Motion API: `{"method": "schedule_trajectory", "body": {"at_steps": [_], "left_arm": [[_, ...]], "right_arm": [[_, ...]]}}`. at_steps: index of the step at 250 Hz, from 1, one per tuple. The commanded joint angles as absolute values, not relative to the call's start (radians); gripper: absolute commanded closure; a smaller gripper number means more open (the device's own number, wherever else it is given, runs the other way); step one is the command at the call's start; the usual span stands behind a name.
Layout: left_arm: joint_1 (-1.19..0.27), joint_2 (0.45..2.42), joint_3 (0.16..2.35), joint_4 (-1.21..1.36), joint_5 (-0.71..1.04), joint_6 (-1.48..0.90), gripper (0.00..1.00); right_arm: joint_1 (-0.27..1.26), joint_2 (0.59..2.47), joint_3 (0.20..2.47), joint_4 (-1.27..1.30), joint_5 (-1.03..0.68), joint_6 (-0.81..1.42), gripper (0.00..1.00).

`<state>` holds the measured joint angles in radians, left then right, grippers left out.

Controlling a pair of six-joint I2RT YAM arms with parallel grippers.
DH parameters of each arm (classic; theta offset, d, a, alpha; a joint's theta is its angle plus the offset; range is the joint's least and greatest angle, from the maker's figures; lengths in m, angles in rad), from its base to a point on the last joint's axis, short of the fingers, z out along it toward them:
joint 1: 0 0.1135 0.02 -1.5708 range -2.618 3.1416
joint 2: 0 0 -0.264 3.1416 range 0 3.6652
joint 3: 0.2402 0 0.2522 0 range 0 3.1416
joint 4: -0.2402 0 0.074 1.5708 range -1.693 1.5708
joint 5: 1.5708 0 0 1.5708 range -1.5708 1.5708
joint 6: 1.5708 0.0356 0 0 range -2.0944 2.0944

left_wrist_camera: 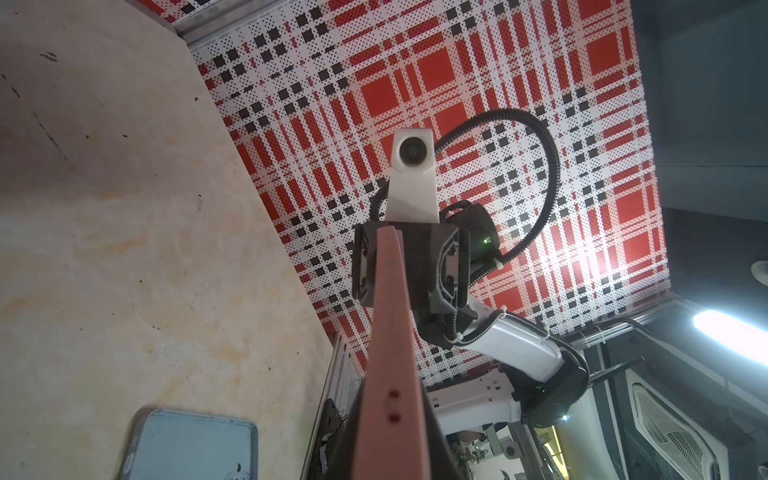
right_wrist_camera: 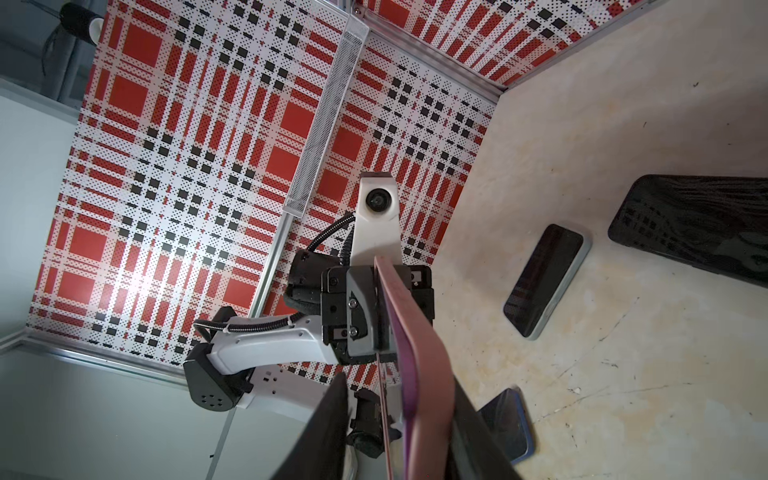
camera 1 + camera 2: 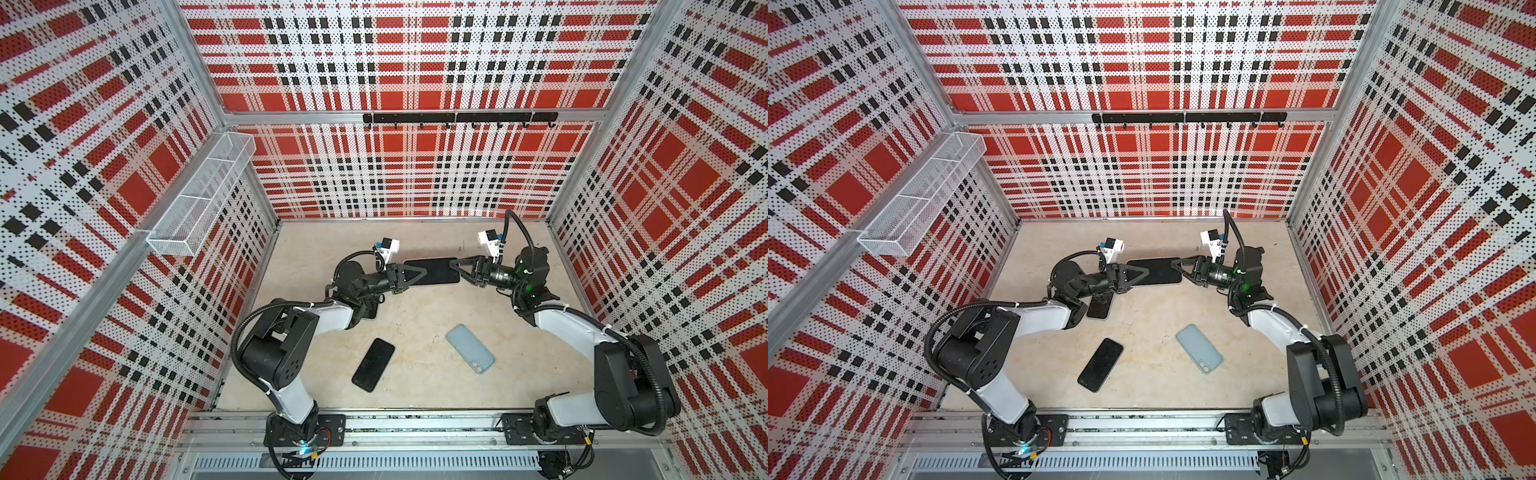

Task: Put the phone into the phone case
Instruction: 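Hold the cased phone up between both grippers and tilt it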

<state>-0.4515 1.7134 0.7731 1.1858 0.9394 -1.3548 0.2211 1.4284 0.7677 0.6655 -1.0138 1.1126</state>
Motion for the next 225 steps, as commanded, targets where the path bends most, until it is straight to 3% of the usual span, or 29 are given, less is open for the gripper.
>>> {"method": "schedule_trajectory", "body": {"at_steps": [1,71,111,181,225], "left_arm": [[-0.463,1.735,0.781,1.234,0.953,-1.393,0.93],[-0.464,1.725,0.779,1.197,0.954,-1.371,0.92],[-0.463,1.711,0.779,1.159,0.953,-1.344,0.92],[-0.459,1.7,0.789,1.14,0.92,-1.335,0.91],[-0.456,1.698,0.806,1.145,0.878,-1.335,0.91]], "right_arm": [[0.215,1.457,0.785,0.844,-1.004,1.165,0.66],[0.207,1.488,0.773,0.87,-0.933,1.172,0.87],[0.207,1.433,0.777,0.665,-0.849,1.0,0.95],[0.215,1.398,0.787,0.561,-0.872,0.922,0.65],[0.253,1.381,0.746,0.561,-0.908,0.918,0.59]]}}
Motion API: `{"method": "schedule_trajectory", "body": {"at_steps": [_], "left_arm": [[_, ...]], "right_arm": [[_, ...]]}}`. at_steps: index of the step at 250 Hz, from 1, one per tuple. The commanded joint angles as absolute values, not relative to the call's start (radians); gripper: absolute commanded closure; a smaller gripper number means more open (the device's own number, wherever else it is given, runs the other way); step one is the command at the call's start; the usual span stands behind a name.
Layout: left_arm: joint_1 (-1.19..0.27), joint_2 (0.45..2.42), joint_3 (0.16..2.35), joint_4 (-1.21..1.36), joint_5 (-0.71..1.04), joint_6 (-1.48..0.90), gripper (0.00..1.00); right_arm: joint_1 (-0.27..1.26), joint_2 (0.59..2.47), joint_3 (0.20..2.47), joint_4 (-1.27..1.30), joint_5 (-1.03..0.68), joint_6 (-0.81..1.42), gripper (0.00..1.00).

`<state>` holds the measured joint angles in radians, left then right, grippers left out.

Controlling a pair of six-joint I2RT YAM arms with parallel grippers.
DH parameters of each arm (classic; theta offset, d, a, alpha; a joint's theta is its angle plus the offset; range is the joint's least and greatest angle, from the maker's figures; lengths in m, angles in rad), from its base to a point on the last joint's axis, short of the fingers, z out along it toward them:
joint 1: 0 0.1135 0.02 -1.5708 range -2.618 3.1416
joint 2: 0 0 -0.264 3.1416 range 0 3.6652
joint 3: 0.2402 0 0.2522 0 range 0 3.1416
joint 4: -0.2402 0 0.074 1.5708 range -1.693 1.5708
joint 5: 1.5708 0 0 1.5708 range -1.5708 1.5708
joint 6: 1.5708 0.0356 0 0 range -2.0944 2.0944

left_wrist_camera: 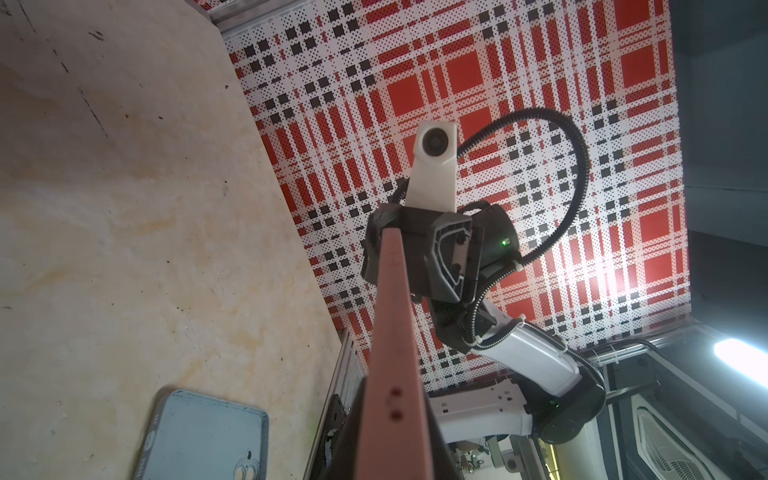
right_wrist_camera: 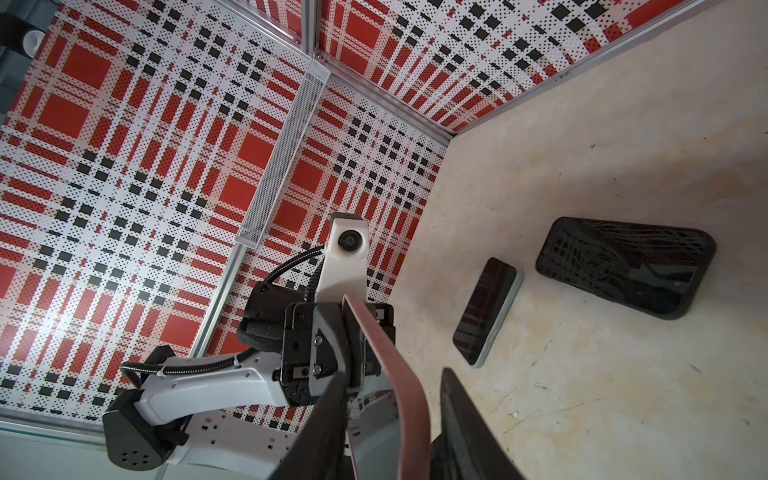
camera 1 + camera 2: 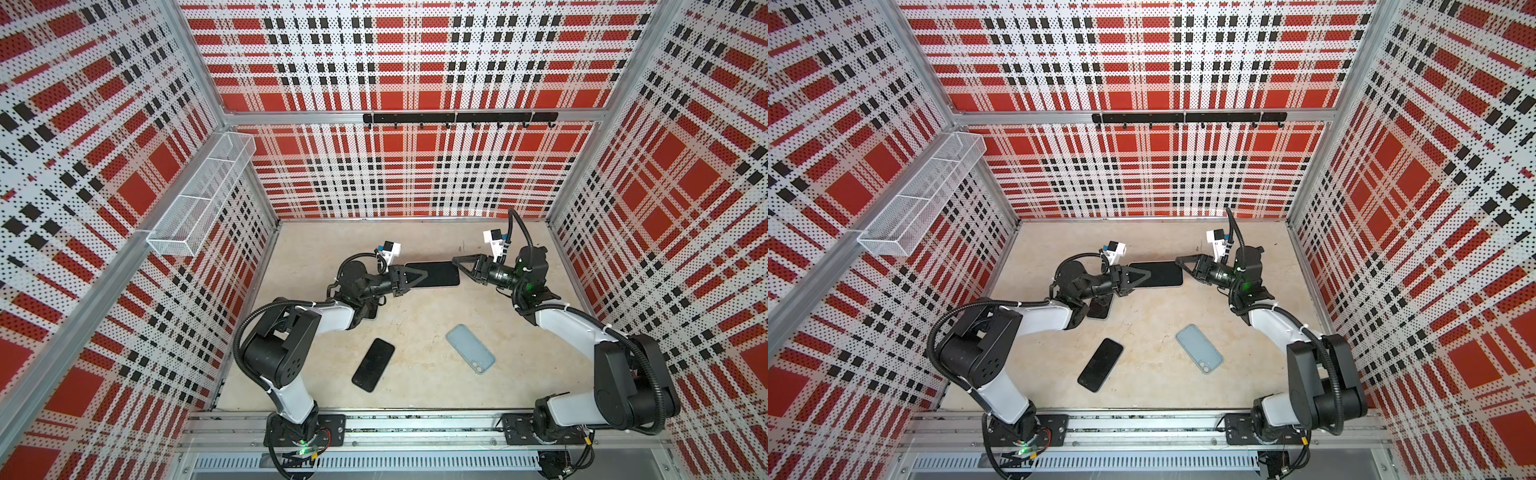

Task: Put the phone into the phone case
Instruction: 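Hold the cased phone up between both grippers and tilt it, then take the pink-cased phone in the left gripper while the right opens and withdraws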

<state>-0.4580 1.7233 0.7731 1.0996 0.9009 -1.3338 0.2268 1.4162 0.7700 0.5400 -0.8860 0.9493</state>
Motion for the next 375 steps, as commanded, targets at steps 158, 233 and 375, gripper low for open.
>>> {"method": "schedule_trajectory", "body": {"at_steps": [158,233,375], "left_arm": [[-0.462,1.665,0.817,1.019,0.862,-1.26,0.76],[-0.47,1.555,0.818,0.793,0.818,-1.079,0.41],[-0.427,1.291,1.14,-0.286,0.623,-0.304,0.07]], "right_arm": [[0.278,1.368,0.714,0.561,-0.868,0.928,0.91],[0.264,1.297,0.782,0.404,-0.793,0.863,1.0],[0.248,1.303,1.047,-0.185,-0.967,0.503,1.0]]}}
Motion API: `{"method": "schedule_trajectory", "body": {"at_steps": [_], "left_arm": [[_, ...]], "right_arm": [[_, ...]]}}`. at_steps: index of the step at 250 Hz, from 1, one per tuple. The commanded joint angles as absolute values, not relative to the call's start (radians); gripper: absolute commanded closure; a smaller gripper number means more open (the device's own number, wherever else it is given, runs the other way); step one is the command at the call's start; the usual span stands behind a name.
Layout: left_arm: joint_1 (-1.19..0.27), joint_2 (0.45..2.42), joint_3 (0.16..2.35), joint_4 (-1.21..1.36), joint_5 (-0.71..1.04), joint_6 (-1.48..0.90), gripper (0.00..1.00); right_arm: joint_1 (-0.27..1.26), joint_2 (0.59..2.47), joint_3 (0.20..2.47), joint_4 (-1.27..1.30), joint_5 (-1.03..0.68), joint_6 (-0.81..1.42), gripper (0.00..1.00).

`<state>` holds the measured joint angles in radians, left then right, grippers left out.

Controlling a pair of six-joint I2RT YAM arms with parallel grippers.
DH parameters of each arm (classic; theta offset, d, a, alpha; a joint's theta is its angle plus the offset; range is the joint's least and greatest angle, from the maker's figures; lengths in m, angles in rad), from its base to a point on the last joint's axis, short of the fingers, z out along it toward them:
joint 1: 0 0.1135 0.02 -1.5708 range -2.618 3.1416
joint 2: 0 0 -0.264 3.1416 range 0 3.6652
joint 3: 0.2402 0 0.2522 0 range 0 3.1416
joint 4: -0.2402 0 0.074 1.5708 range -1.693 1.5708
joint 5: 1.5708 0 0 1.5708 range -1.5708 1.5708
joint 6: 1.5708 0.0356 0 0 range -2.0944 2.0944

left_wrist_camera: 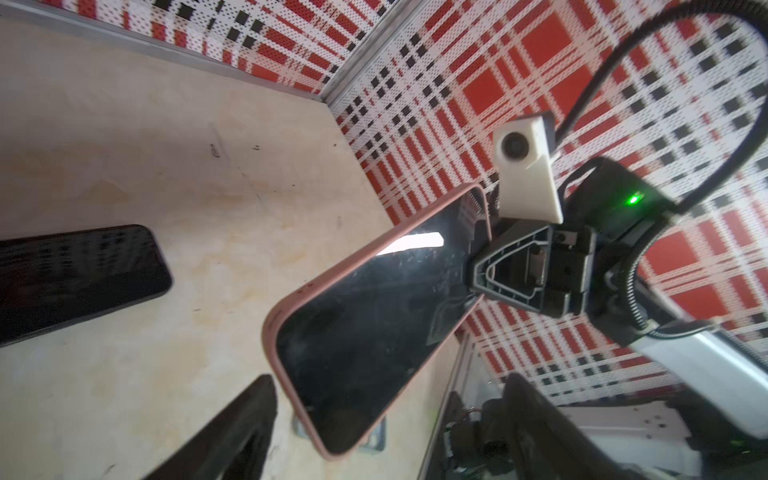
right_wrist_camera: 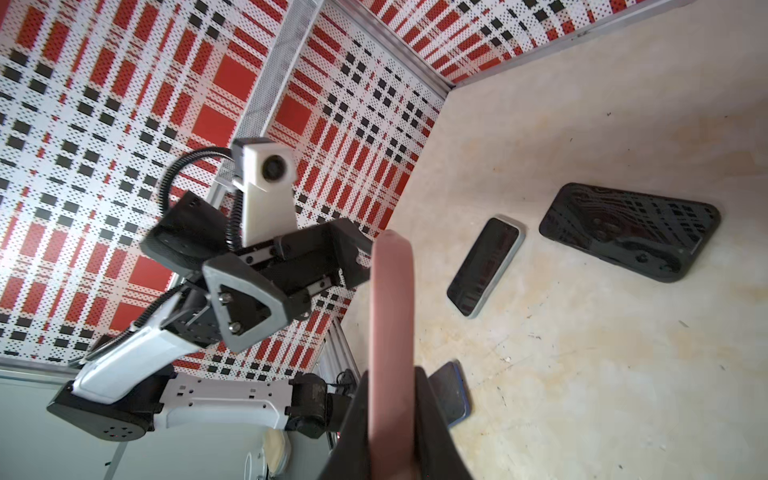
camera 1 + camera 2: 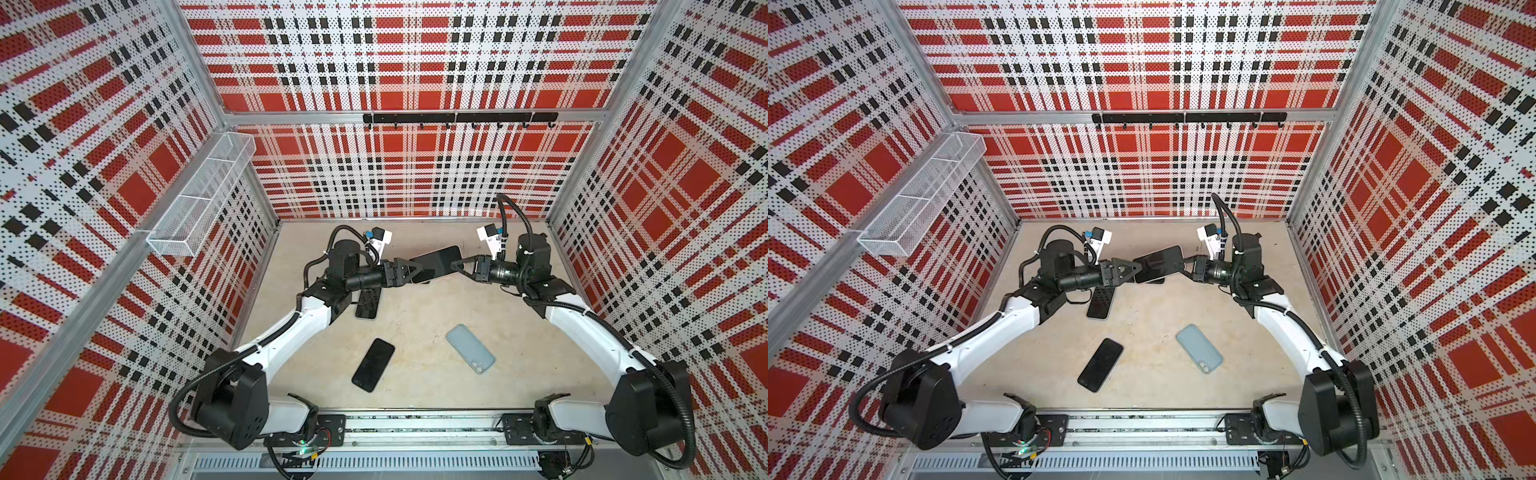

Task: Put the phone into the phone case
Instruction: 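Take the pink-cased phone in the left gripper while the right opens and withdraws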

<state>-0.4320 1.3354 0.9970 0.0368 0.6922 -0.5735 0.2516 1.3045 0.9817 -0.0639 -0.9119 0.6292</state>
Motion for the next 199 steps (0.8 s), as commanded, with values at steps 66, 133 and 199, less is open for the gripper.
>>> {"method": "schedule_trajectory", "body": {"at_steps": [66,133,199], "left_arm": [[-0.439,1.46,1.394,-0.701,0.766,0.043,0.03],[-0.49,1.56,1.427,-0.799,0.859,0.144,0.05],[-0.505,1.63,1.446,-0.81,0.937,0.137,0.32]], "right_arm": [[0.249,1.327,1.088,-0.308,-1.109,0.332,1.0],[0.271,1.36,1.1,-0.347,-1.156,0.255,1.0],[0.273,1.376,1.102,-0.337,-1.151,0.253,1.0]]}}
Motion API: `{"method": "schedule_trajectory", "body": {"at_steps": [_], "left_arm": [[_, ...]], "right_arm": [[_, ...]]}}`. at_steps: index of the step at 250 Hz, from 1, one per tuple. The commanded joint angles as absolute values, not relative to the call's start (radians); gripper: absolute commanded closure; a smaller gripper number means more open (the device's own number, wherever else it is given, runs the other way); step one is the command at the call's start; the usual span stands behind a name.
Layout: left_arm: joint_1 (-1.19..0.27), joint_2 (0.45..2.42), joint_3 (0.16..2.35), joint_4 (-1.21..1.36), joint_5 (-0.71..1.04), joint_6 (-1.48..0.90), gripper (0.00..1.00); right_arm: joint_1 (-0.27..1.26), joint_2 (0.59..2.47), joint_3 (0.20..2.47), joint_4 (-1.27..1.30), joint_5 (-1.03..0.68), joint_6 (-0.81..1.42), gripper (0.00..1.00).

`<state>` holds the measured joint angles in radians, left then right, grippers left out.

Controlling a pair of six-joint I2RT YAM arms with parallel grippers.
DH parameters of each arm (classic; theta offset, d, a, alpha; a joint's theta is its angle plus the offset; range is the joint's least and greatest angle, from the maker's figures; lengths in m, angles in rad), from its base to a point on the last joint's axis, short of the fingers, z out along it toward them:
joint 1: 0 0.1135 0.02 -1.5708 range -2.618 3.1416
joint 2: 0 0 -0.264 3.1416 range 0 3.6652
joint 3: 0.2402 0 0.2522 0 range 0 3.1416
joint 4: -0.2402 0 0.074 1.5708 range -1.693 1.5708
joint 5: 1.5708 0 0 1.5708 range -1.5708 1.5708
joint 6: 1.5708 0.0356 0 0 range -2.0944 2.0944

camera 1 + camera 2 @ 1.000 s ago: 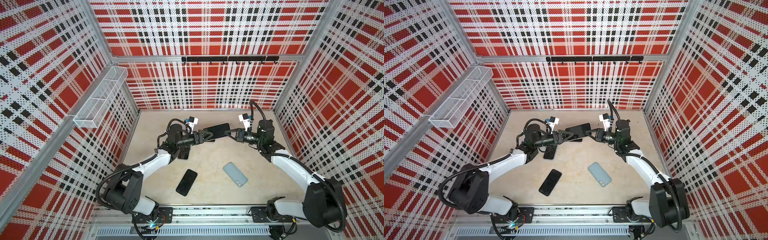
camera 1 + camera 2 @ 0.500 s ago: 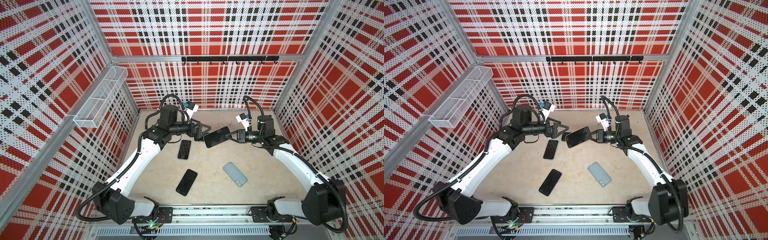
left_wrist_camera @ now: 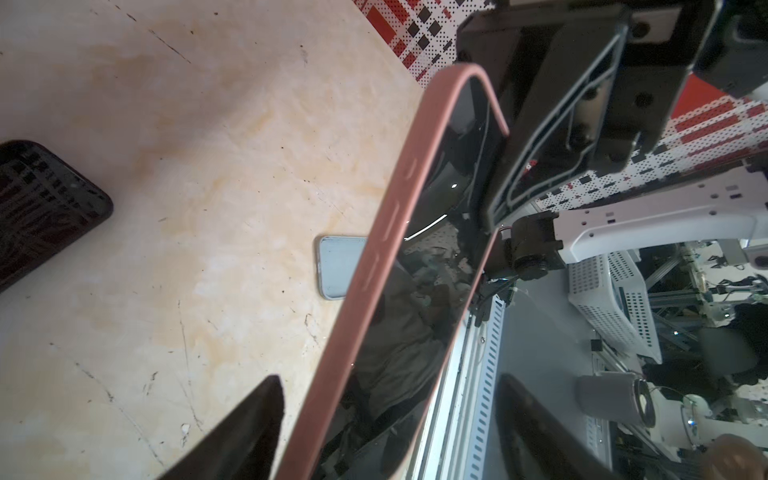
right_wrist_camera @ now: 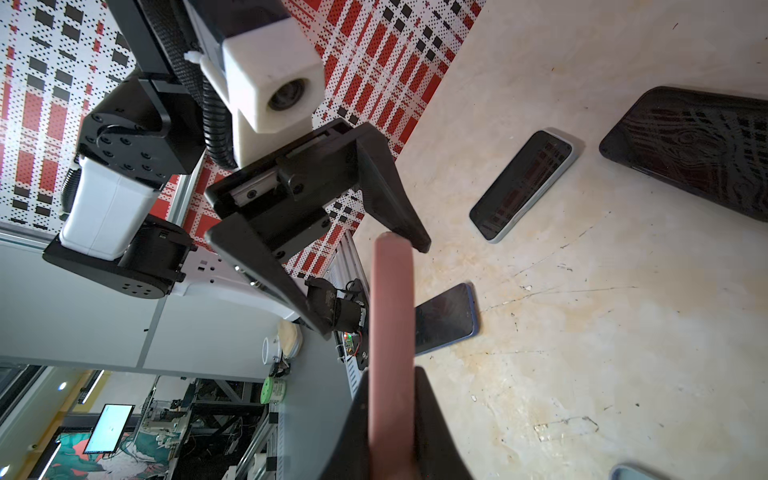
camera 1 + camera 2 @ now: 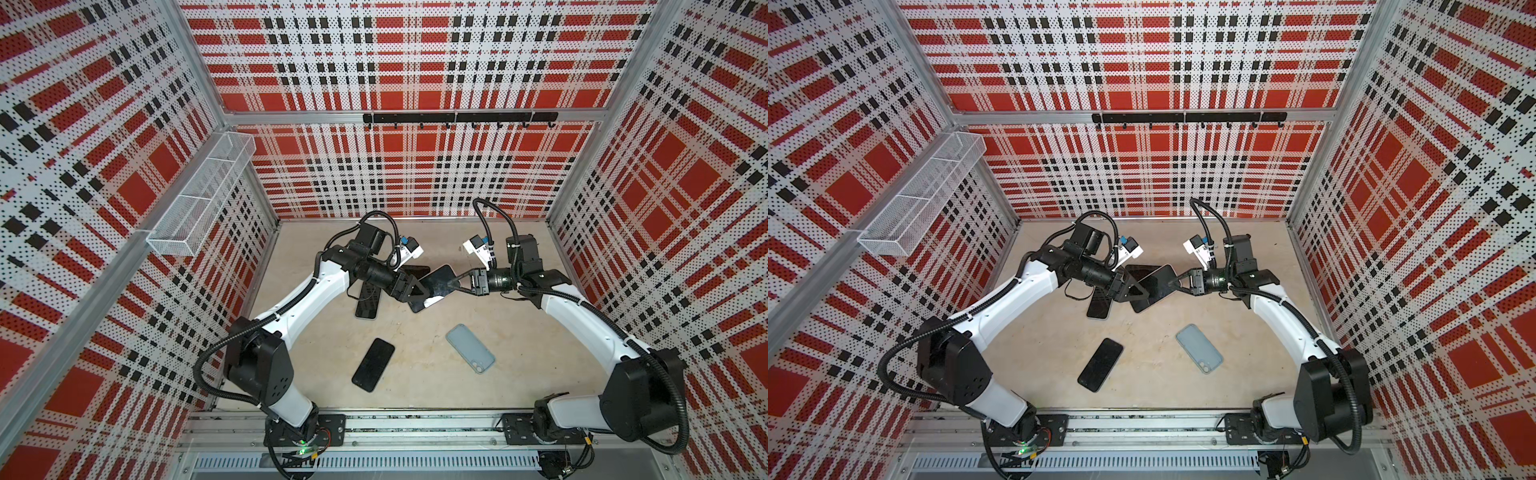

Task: Put the phone into the phone case
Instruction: 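Take the pink-cased phone in the left gripper while the right opens and withdraws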

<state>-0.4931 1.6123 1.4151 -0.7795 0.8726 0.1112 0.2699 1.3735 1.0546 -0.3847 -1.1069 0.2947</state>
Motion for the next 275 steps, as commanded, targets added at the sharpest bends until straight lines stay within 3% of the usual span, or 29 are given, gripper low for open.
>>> {"method": "schedule_trajectory", "body": {"at_steps": [1,13,53,137,170,189,212,275], "left_arm": [[-0.505,1.63,1.446,-0.81,0.937,0.137,0.33],[-0.509,1.634,1.446,-0.808,0.943,0.136,0.36],[-0.512,1.634,1.441,-0.8,0.956,0.122,0.61],[-0.502,1.611,1.389,-0.7,0.998,0.026,0.89],[-0.489,1.606,1.342,-0.605,1.023,-0.078,1.0],[-0.485,1.594,1.284,-0.488,1.008,-0.196,1.0],[-0.488,1.576,1.197,-0.297,0.96,-0.364,1.0],[-0.554,1.571,0.992,0.086,0.695,-0.729,1.0]], "right_arm": [[0.274,1.375,1.101,-0.337,-1.151,0.253,1.0],[0.274,1.379,1.103,-0.335,-1.15,0.253,1.0],[0.274,1.396,1.104,-0.33,-1.137,0.257,1.0],[0.23,1.418,1.079,-0.169,-1.094,0.407,1.0],[0.197,1.415,1.066,-0.087,-1.054,0.505,0.8],[0.178,1.411,1.069,-0.083,-1.008,0.538,0.63],[0.146,1.4,1.07,-0.109,-0.936,0.561,0.54],[0.114,1.318,1.069,-0.348,-0.574,0.501,0.52]]}}
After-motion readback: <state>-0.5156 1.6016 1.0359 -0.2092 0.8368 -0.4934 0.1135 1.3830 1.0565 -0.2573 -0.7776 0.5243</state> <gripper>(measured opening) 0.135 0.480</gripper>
